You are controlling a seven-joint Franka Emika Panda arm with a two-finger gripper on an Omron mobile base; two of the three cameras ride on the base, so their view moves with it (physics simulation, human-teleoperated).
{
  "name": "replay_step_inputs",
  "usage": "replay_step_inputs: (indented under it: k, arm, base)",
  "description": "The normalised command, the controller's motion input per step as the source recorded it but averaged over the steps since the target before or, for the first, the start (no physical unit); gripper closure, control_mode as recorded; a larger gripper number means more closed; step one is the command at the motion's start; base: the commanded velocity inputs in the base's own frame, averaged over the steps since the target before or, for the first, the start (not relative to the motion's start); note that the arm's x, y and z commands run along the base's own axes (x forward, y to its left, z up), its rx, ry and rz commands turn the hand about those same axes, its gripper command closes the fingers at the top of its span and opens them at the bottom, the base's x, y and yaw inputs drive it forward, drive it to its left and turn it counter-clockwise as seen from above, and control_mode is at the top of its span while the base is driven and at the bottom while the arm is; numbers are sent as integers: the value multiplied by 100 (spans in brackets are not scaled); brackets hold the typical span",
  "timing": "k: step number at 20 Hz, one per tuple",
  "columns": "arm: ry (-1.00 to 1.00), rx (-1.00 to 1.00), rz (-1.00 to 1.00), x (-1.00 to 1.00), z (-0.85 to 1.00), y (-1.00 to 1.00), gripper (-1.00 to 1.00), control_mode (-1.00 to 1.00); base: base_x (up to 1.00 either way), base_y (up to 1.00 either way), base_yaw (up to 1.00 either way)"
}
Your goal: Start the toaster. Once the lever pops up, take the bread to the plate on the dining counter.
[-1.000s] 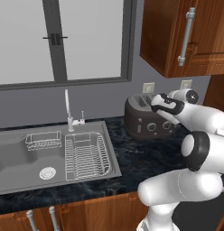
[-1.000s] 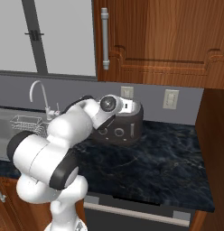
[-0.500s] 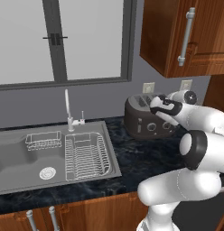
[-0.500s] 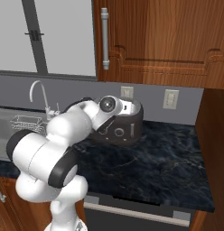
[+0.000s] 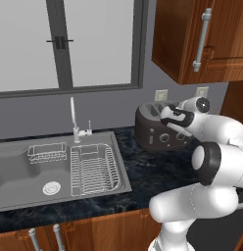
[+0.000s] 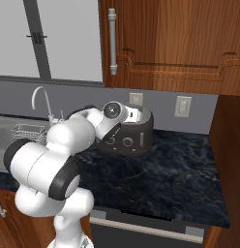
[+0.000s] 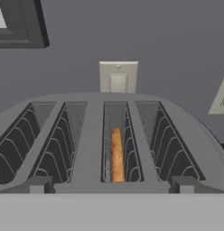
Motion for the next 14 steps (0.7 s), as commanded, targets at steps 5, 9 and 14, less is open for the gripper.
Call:
replay_step_inputs:
  k: [5,9,14]
  arm:
    - [0,0,0,0,0,0,-100,-100]
    - [0,0,0,0,0,0,-100,-100]
    - [0,0,0,4,0,0,-100,-100]
  base:
    - [0,0,0]
    - [0,0,0]
    - [0,0,0]
